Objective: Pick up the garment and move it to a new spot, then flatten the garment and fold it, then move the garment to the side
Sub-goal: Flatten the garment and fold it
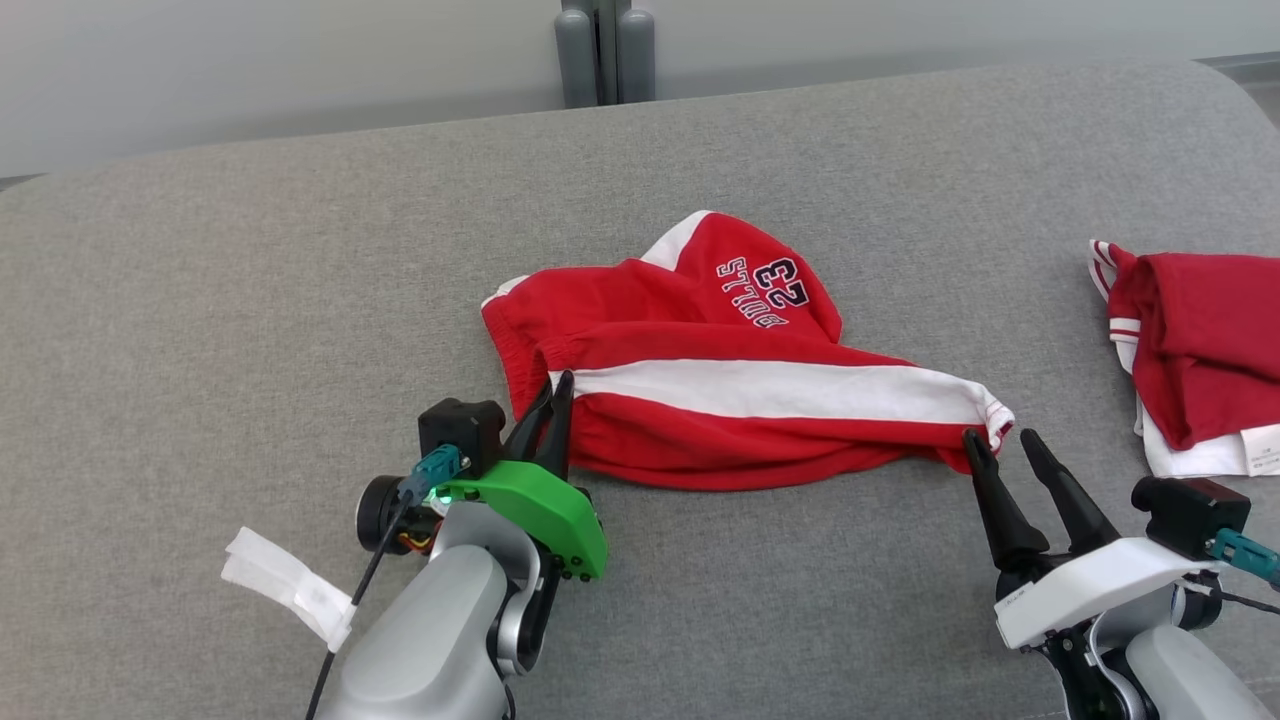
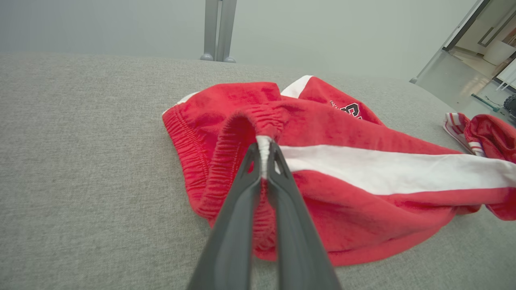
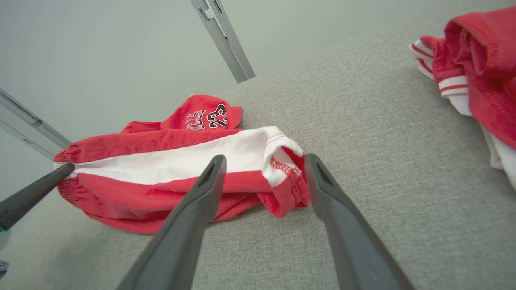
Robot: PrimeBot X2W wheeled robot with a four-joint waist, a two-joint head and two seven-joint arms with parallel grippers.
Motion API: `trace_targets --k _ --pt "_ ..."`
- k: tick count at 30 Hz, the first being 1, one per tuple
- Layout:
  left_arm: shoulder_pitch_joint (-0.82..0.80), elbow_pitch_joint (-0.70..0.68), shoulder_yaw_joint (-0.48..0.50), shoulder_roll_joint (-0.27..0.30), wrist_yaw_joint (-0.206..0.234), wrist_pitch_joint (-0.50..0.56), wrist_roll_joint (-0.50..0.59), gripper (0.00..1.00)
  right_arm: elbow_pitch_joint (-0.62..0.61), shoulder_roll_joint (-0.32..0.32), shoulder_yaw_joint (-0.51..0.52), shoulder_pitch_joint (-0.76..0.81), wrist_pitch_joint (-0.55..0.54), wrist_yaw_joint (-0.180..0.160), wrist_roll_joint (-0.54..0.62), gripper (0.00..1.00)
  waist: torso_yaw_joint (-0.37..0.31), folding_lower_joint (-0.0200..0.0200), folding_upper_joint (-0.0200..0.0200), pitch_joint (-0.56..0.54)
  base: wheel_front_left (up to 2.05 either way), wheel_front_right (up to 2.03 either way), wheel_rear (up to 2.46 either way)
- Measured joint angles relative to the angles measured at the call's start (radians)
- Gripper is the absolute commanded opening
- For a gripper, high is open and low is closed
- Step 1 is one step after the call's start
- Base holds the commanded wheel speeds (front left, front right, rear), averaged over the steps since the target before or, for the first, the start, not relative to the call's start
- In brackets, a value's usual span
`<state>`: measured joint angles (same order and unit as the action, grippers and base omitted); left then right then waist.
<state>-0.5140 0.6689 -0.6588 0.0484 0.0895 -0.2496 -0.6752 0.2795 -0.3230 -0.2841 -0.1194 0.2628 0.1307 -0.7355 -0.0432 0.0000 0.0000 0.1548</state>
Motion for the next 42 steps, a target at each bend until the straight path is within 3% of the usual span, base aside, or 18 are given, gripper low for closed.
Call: trace_targets --k 9,22,23,24,25,34,42 --pt "0.006 -0.029 -0.026 0.000 0.012 -0.003 -0.002 0.00 0.058 -0.044 -0.095 -0.061 0.000 0.000 -0.151 1.00 0.026 0.0000 0.0000 0.001 0.00 0.00 0.00" --pt "0.006 -0.041 -0.034 0.001 0.019 -0.007 -0.002 0.00 0.081 -0.059 -0.112 -0.101 0.000 0.000 -0.224 1.00 0.034 0.0000 0.0000 -0.003 0.00 0.00 0.00" --pt "0.006 -0.042 -0.035 0.001 0.019 -0.007 -0.002 0.00 0.081 -0.060 -0.112 -0.106 0.000 0.000 -0.229 0.88 0.034 0.0000 0.0000 -0.004 0.00 0.00 0.00" --pt "0.006 -0.043 -0.035 0.001 0.019 -0.007 -0.002 0.00 0.081 -0.060 -0.111 -0.110 0.000 0.000 -0.232 0.36 0.034 0.0000 0.0000 -0.004 0.00 0.00 0.00" --pt "0.006 -0.044 -0.036 0.003 0.020 -0.007 -0.002 0.00 0.081 -0.060 -0.107 -0.114 0.000 0.000 -0.236 0.00 0.034 0.0000 0.0000 -0.005 0.00 0.00 0.00" --pt "0.018 -0.091 -0.011 0.044 0.007 -0.008 -0.013 0.00 0.019 -0.091 -0.065 -0.116 0.000 0.000 -0.188 0.00 0.032 0.0000 0.0000 -0.048 0.00 0.00 0.00" --pt "-0.053 -0.234 0.001 0.148 -0.012 0.034 0.007 0.00 -0.140 -0.178 0.015 -0.178 0.000 0.000 -0.031 0.00 0.027 0.0000 0.0000 -0.109 0.00 0.00 0.00"
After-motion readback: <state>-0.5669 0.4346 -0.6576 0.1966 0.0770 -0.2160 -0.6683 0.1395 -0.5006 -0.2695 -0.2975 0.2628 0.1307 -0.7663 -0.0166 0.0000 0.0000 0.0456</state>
